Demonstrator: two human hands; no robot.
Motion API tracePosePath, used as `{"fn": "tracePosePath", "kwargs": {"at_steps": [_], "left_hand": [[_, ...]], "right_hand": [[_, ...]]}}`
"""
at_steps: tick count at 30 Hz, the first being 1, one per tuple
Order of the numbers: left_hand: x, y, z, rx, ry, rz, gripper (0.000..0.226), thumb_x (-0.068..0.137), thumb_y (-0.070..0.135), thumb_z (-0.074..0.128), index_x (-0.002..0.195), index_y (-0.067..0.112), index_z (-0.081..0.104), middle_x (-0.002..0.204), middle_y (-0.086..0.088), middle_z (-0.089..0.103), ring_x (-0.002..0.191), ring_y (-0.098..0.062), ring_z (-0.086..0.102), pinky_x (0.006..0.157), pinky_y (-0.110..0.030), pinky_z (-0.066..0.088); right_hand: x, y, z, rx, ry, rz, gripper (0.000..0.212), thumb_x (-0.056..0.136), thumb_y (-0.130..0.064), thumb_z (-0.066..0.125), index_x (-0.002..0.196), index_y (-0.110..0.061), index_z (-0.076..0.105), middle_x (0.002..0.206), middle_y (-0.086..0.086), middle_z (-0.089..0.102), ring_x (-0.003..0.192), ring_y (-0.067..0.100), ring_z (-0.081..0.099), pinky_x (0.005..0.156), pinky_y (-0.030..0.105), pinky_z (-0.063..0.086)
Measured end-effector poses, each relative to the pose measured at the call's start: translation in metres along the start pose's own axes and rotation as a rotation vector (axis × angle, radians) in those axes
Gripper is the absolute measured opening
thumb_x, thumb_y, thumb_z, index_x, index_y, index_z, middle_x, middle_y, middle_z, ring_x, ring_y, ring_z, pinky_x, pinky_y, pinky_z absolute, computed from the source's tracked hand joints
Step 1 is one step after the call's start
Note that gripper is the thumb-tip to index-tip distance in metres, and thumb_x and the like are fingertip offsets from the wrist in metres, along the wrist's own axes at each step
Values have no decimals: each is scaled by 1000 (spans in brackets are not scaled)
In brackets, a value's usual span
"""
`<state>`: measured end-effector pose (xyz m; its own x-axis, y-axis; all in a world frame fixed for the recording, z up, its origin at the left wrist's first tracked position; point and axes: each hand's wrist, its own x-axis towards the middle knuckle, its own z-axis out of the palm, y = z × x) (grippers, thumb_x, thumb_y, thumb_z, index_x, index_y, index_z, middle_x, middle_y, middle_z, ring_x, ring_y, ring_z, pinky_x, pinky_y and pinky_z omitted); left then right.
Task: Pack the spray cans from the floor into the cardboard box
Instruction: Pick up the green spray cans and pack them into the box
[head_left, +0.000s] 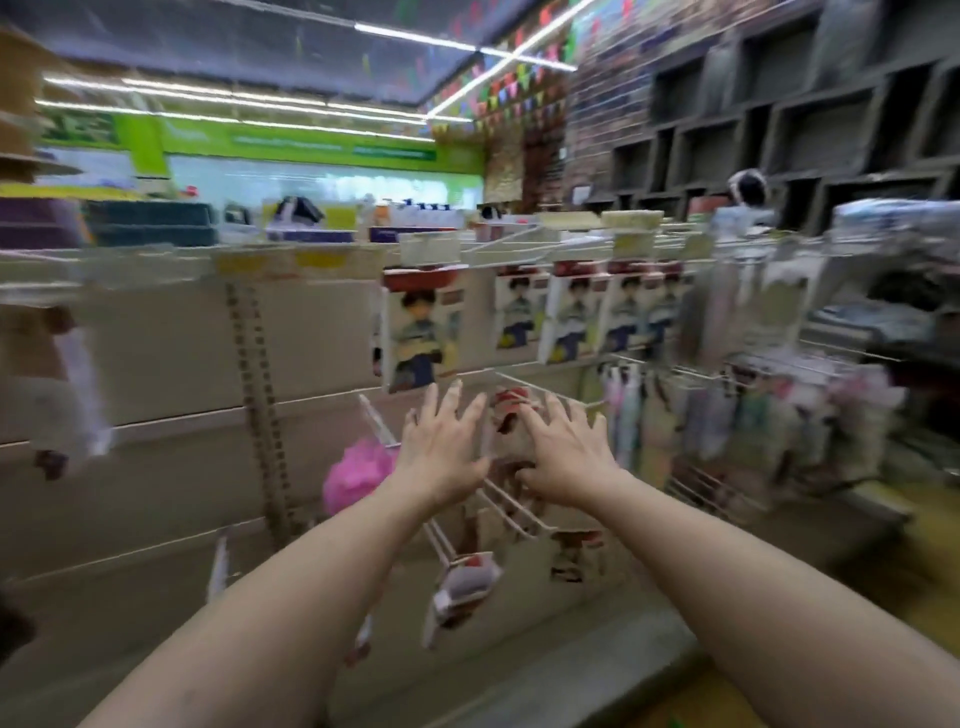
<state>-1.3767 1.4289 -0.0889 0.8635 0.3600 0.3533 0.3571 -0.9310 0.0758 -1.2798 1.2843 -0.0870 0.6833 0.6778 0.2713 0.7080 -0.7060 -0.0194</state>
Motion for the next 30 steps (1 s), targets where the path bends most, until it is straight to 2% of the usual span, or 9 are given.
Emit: {"fn": "tracePosePath", "kwargs": {"at_steps": [3, 11, 19, 24, 30], "left_hand": [[35, 53, 25, -51, -31, 143, 86, 90, 57, 60, 161, 32, 17, 170, -6, 6, 156, -32, 0, 124, -53, 13], [118, 191, 101, -171, -110, 478, 84, 91, 59, 57, 160, 32, 17, 170, -6, 8, 156, -32, 2, 123, -55, 17], [153, 301, 172, -271, -220, 730, 85, 92, 59, 59, 160, 32, 16, 170, -3, 3, 156, -30, -3, 124, -57, 15], [155, 345, 215, -265, -319, 830, 84, 93, 59, 59, 160, 33, 15, 170, -5, 2, 156, -31, -3, 124, -55, 14], [163, 405, 266, -274, -393, 844, 85, 92, 58, 61, 160, 33, 17, 170, -4, 3, 156, -30, -3, 124, -56, 14]], "right_hand": [[-4, 61, 3, -18, -14, 131, 88, 88, -62, 59, 158, -29, 17, 167, 12, 10, 151, 38, 11, 118, 63, 13], [-33, 203, 21, -90, -94, 503, 84, 90, -48, 61, 159, -30, 16, 167, 11, 8, 152, 39, 9, 120, 63, 10], [-66, 287, 50, -127, -176, 861, 88, 89, -53, 65, 159, -30, 17, 167, 11, 9, 151, 39, 13, 119, 63, 15], [-82, 317, 81, -111, -217, 967, 87, 90, -54, 66, 158, -30, 19, 167, 11, 11, 150, 39, 15, 119, 63, 17], [-95, 379, 120, -80, -283, 1003, 86, 90, -54, 65, 159, -30, 18, 167, 11, 11, 151, 39, 15, 118, 62, 17]]}}
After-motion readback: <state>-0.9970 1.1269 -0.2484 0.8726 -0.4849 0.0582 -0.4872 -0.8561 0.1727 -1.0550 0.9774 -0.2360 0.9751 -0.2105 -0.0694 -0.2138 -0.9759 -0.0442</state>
